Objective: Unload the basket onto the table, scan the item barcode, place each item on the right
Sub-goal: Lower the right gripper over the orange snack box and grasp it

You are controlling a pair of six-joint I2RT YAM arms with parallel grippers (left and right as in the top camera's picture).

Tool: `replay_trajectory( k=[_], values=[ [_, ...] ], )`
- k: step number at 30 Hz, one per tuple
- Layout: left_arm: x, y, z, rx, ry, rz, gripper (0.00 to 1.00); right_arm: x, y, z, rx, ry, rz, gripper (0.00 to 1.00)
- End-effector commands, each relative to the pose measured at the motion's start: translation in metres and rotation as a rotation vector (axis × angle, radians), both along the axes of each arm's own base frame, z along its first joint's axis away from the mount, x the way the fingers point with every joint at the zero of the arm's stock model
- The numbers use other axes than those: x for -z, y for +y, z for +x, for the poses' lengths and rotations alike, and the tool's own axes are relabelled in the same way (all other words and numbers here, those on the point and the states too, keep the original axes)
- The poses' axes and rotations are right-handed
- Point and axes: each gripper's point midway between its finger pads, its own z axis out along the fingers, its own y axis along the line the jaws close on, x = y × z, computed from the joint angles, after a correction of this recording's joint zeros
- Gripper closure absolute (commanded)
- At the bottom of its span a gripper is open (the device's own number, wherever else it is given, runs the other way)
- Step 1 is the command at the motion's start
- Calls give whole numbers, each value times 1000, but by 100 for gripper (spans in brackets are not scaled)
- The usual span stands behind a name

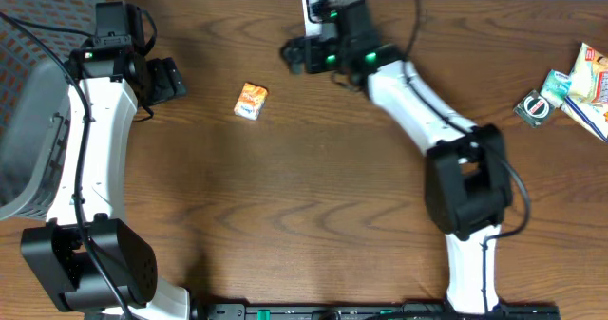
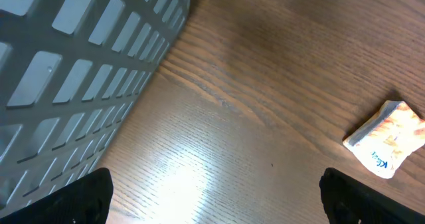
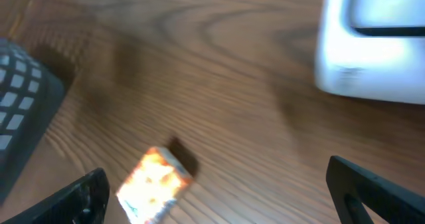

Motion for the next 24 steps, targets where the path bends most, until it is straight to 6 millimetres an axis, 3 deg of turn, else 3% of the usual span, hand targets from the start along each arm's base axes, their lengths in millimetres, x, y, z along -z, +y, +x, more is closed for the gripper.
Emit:
replay_trajectory(
  k=[1,5,12,16,24],
  values=[
    [6,0,-1,7,18,-1,2,28,30,-6,25,49,23,1],
    [6,0,-1,7,18,-1,2,50,59,-17,21,95,63,1],
    [6,0,-1,7,18,-1,2,81,89,-39,-24,120,28,27],
    [6,0,-1,7,18,-1,3,94,88,-42,22,107,-42,44],
    [6,0,-1,7,18,-1,2,108,81,-51,38,70,-188,49]
  ],
)
